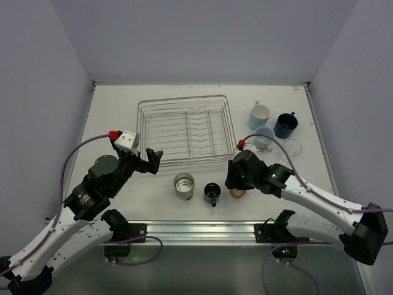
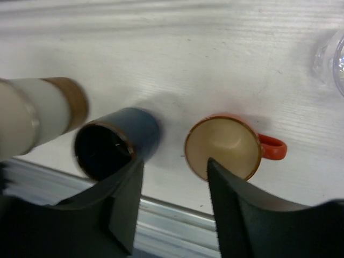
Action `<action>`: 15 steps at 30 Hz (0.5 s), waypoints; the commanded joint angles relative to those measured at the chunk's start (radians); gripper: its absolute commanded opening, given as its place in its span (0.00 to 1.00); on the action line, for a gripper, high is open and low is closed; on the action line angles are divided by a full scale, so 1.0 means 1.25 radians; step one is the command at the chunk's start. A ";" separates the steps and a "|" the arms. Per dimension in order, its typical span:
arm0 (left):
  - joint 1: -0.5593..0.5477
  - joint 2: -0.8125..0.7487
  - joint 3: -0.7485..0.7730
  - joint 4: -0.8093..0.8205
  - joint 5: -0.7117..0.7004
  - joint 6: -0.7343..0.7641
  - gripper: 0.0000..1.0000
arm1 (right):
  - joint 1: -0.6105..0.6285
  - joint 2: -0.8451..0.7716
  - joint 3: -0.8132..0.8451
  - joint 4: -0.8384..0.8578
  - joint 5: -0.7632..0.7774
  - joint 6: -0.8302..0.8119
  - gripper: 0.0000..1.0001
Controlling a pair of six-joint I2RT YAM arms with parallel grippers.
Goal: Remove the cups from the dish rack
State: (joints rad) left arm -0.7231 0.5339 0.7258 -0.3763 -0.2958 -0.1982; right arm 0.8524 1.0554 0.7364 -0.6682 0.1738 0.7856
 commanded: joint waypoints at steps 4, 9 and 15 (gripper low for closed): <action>0.005 -0.002 0.077 -0.004 0.028 0.000 1.00 | 0.005 -0.313 0.088 0.051 -0.041 -0.109 0.81; 0.004 -0.006 0.212 -0.044 0.008 -0.013 1.00 | 0.005 -0.499 0.178 0.089 0.007 -0.204 0.99; 0.005 0.031 0.370 -0.116 -0.041 -0.008 1.00 | 0.007 -0.622 0.256 0.116 0.099 -0.265 0.99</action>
State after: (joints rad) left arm -0.7212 0.5472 1.0969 -0.4583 -0.3054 -0.2085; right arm 0.8528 0.3096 1.0470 -0.5453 0.2039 0.5289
